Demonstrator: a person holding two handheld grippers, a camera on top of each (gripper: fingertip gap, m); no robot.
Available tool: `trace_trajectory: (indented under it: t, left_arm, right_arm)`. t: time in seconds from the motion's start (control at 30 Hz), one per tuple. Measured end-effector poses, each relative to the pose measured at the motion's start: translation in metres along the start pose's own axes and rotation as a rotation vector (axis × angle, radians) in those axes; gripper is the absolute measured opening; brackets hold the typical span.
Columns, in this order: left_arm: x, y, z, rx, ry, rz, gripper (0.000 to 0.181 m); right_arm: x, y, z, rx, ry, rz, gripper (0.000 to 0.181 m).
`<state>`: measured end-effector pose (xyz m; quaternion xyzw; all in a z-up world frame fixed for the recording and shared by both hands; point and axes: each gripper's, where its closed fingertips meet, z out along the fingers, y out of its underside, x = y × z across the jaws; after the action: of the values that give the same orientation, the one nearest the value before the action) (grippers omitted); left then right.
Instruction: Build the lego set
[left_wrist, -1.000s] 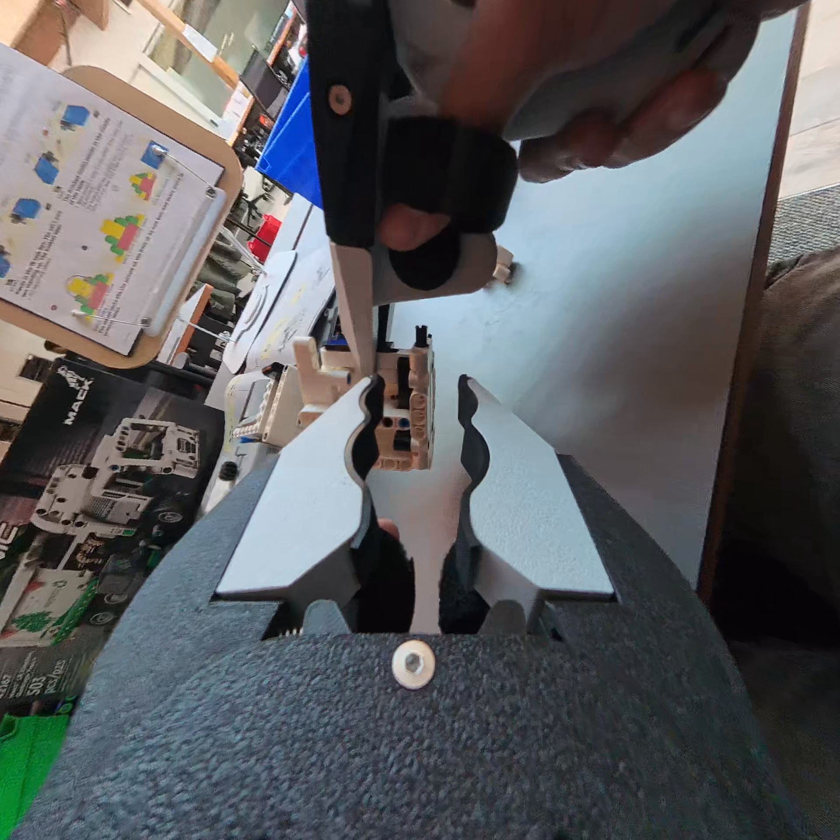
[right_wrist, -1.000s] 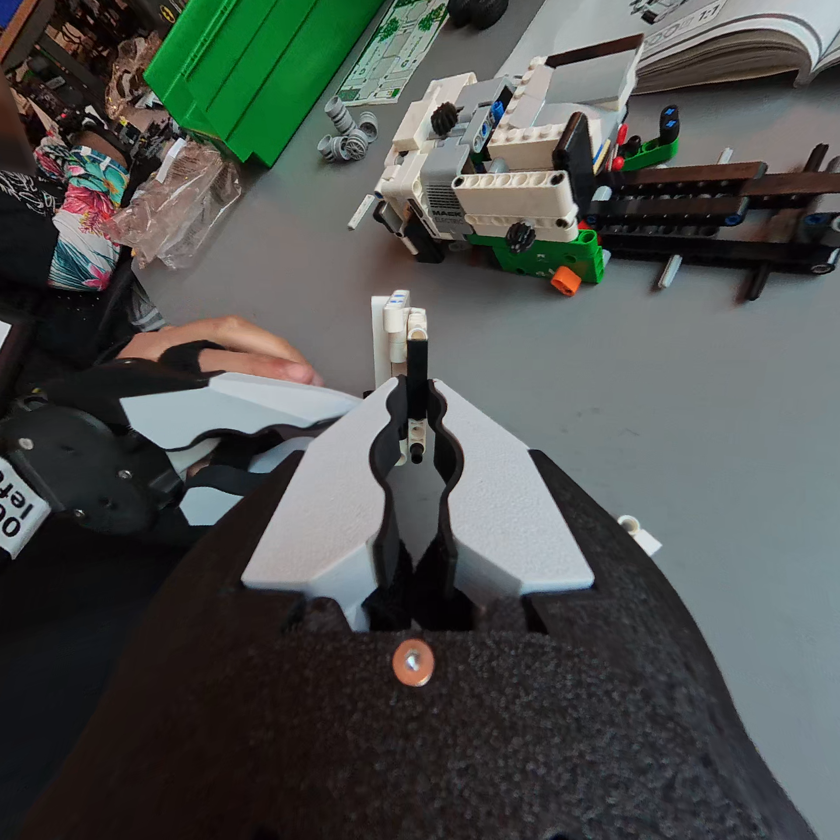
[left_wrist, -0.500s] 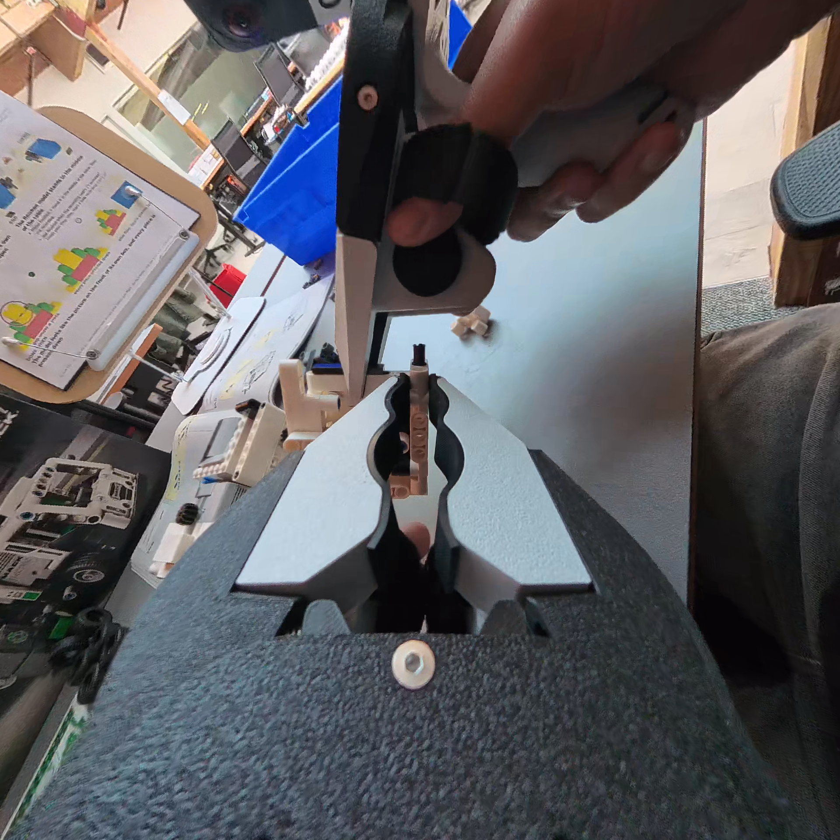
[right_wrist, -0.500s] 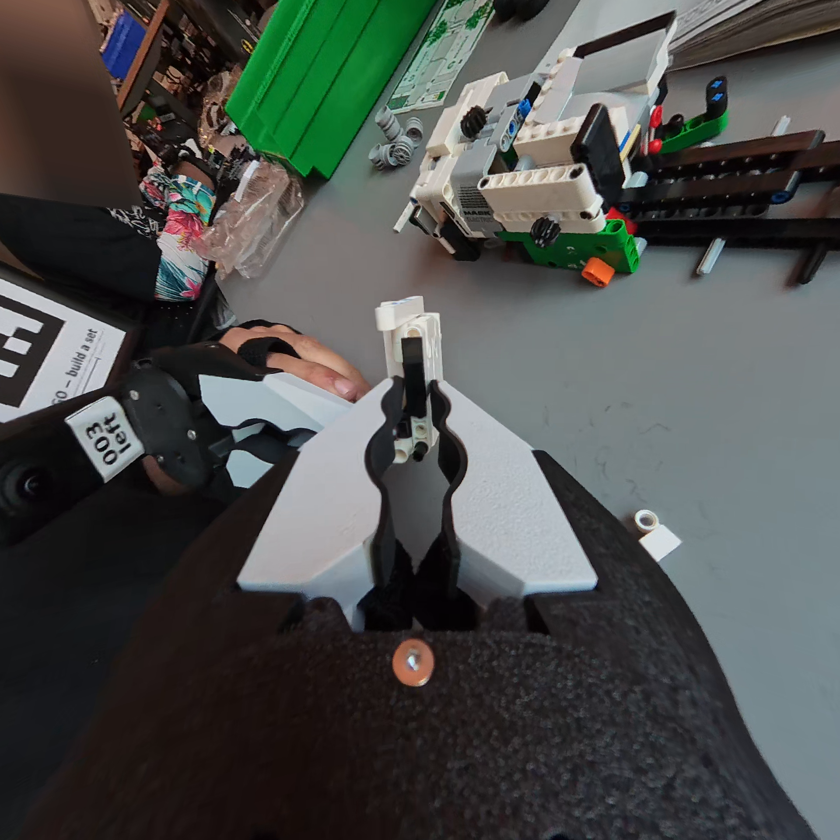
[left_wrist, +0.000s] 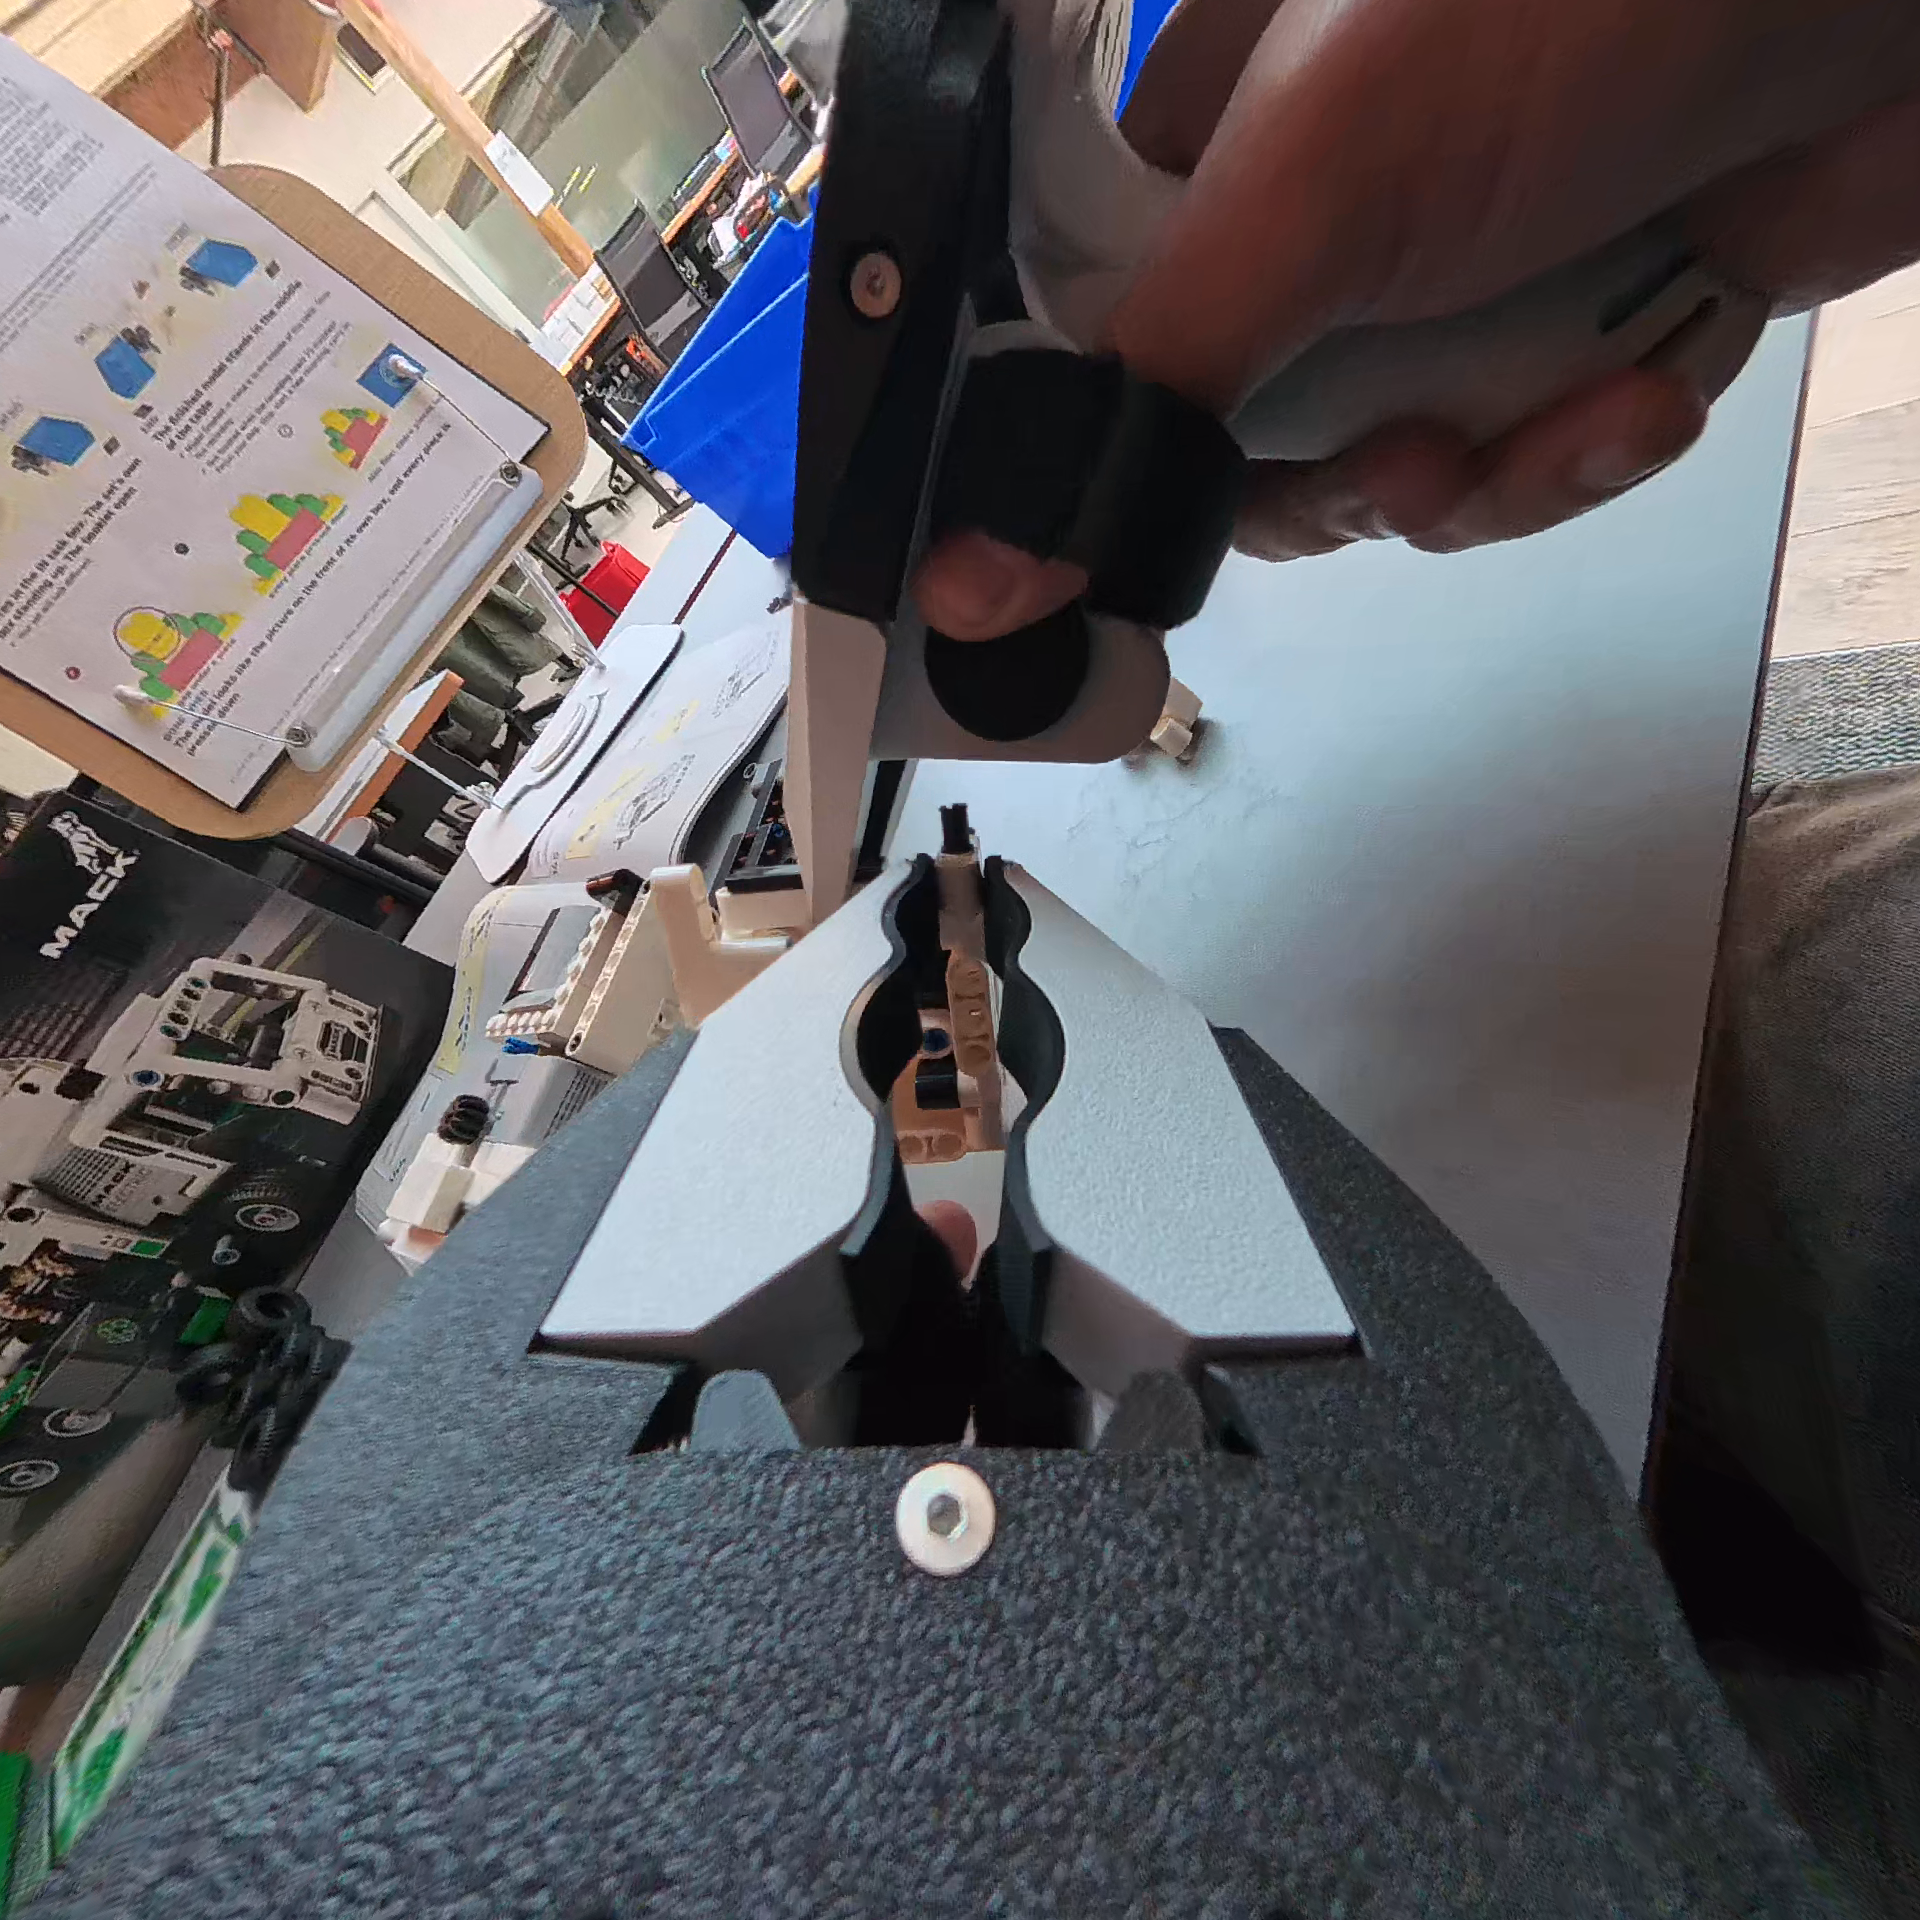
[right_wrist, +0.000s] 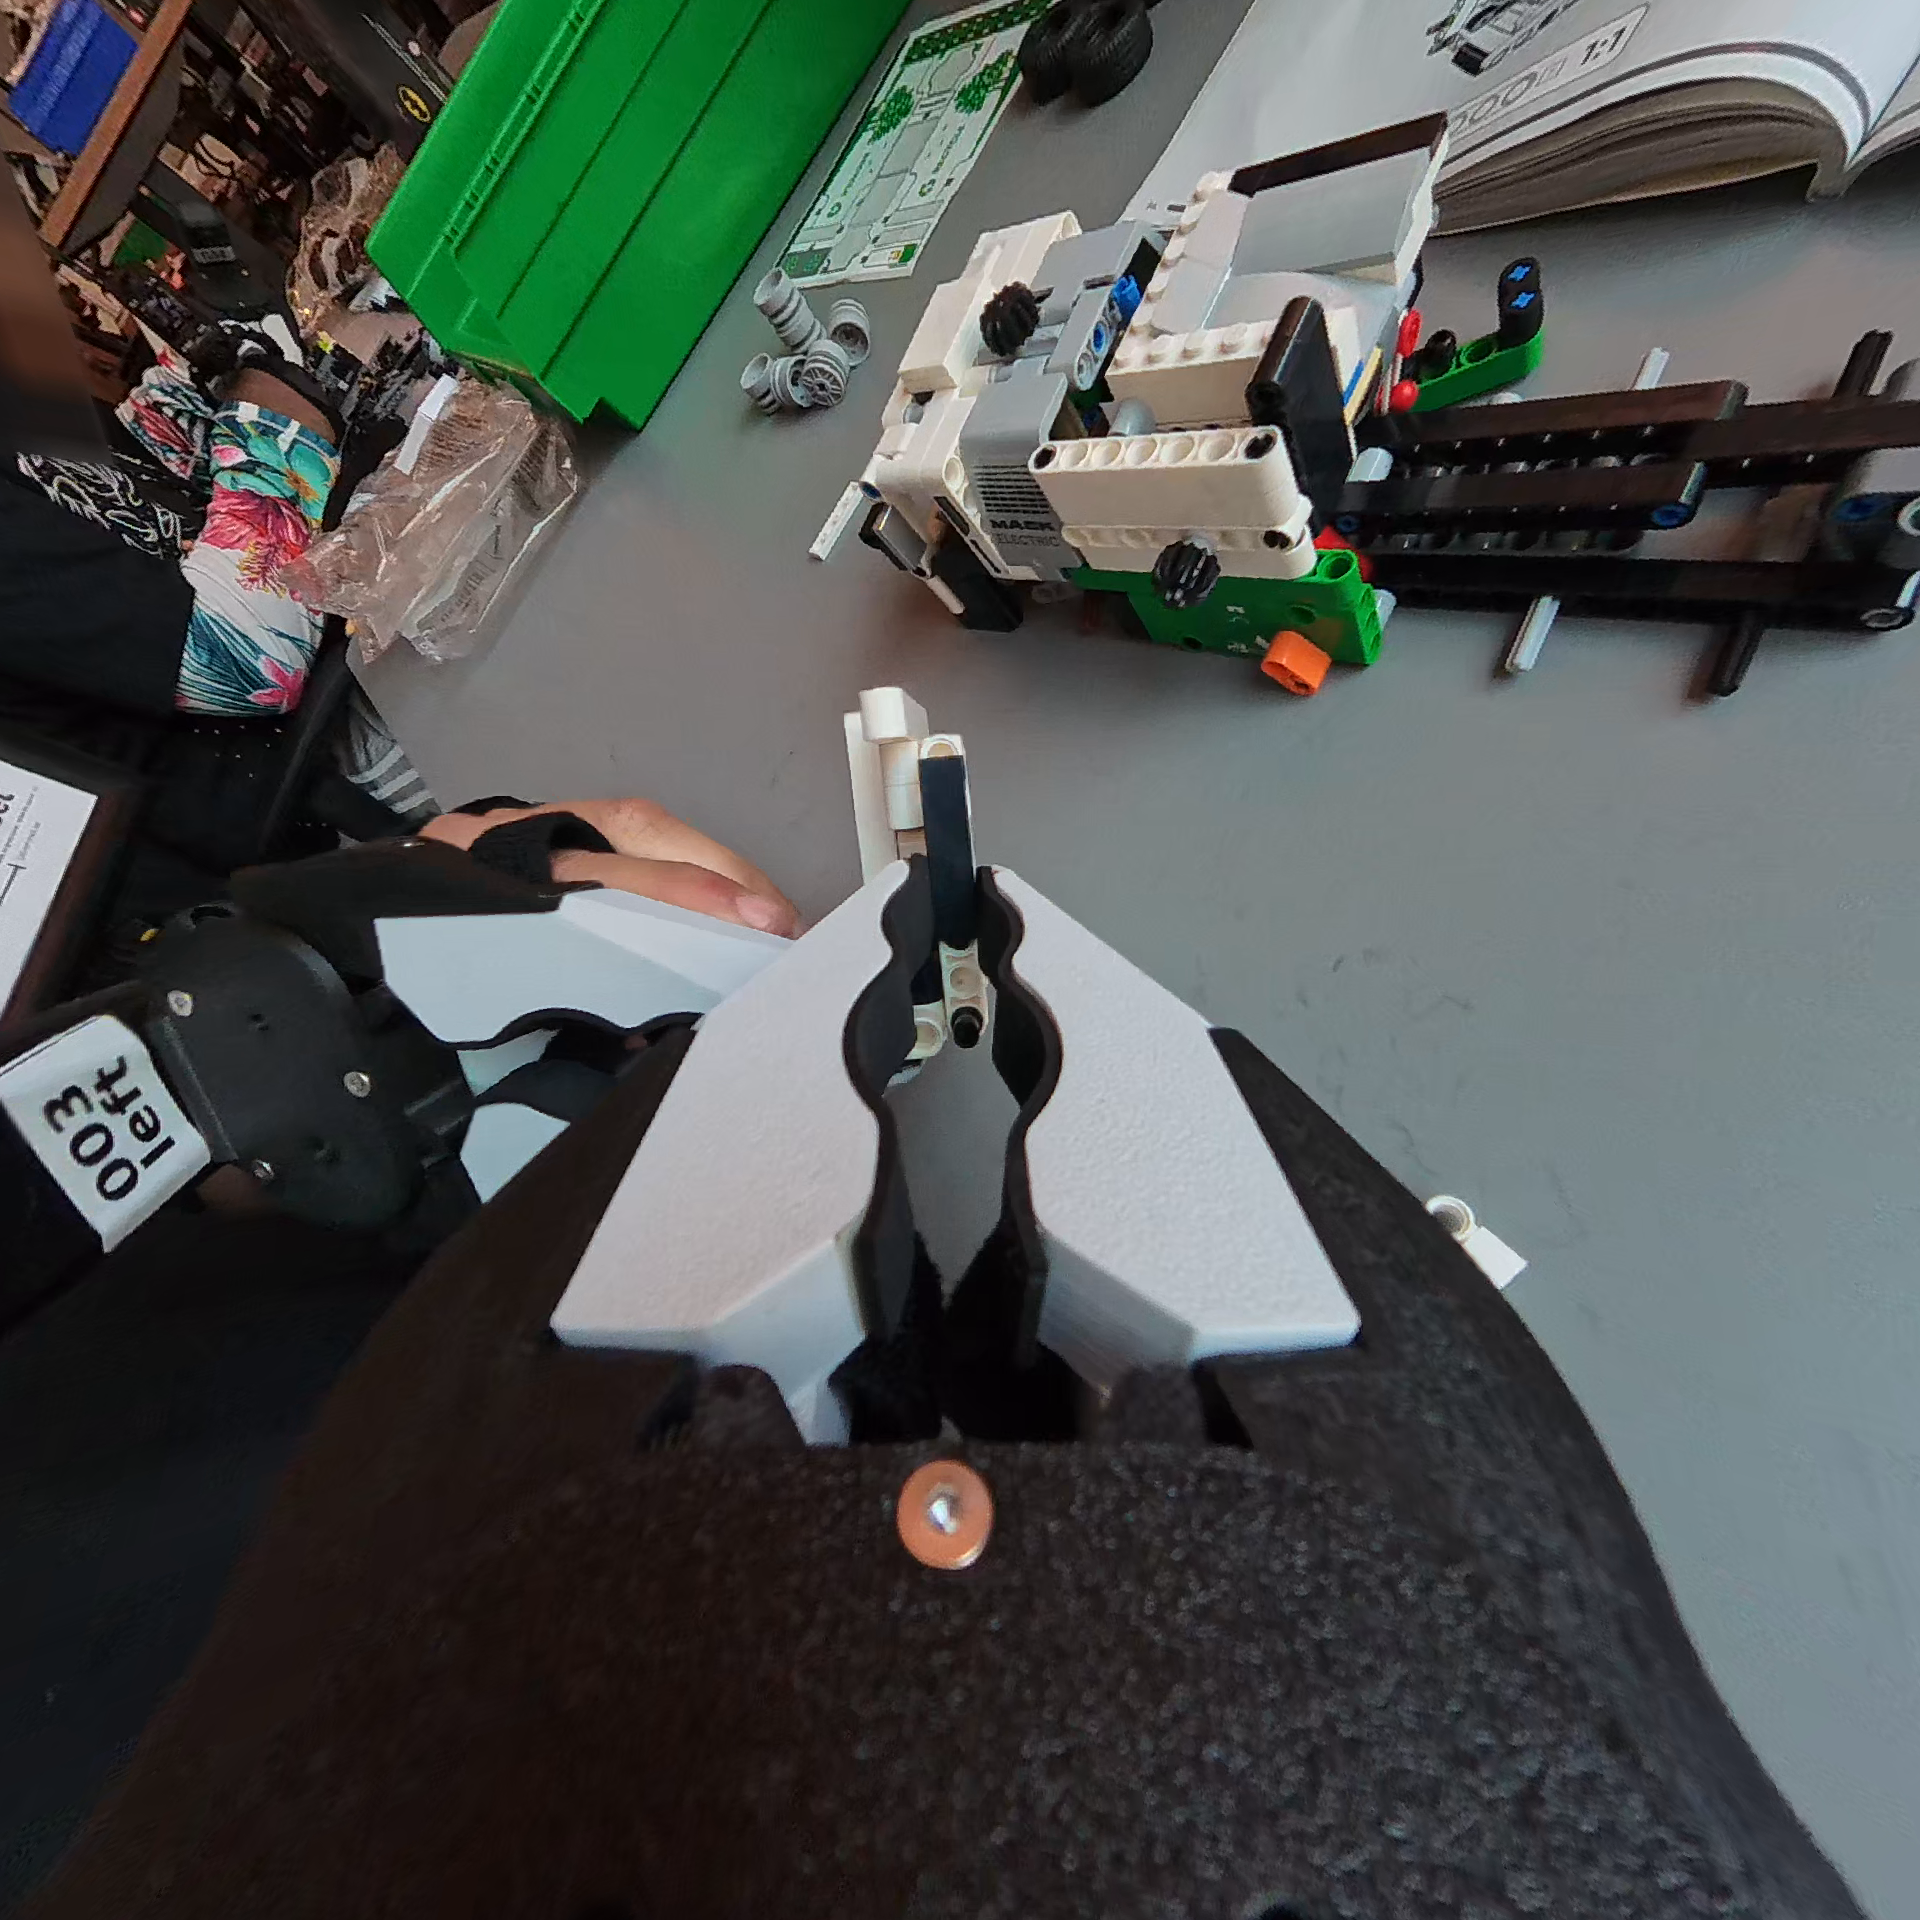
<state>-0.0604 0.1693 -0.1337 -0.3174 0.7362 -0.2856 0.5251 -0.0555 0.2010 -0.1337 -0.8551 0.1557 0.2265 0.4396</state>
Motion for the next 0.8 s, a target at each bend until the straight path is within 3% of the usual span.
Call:
trace_trajectory:
  t: [0.03,0.1,0.2,0.27,0.33,0.5,0.67,0.8]
  left_arm:
    - [0.0,0.0,-0.001,0.008,0.01,-0.012,0.007]
    - [-0.003,0.0,-0.003,0.025,0.011,-0.013,0.007]
    - [-0.012,0.0,-0.011,0.091,0.01,-0.014,0.007]
    - [-0.022,0.001,-0.017,0.135,0.007,-0.069,0.006]
    - [-0.028,0.003,-0.022,0.188,0.032,-0.138,0.006]
    - [-0.042,-0.005,-0.034,0.313,0.068,-0.272,0.006]
    - [-0.051,-0.003,-0.036,0.328,0.045,-0.321,0.006]
    - [-0.047,-0.002,-0.033,0.304,0.046,-0.297,0.006]
  right_arm:
    - [-0.001,-0.001,-0.001,0.006,-0.008,-0.007,0.007]
    - [-0.004,-0.008,-0.009,0.032,-0.036,-0.054,0.008]
    - [0.005,-0.031,-0.05,0.157,-0.05,-0.146,0.016]
    - [0.017,-0.027,-0.075,0.169,-0.049,-0.232,0.024]
    - [0.036,-0.004,-0.085,0.107,-0.004,-0.364,0.028]
    - [0.074,0.049,-0.076,-0.103,0.091,-0.36,0.035]
    - [0.072,0.05,-0.063,-0.09,0.189,-0.318,0.022]
    - [0.076,0.05,-0.056,-0.11,0.256,-0.147,0.028]
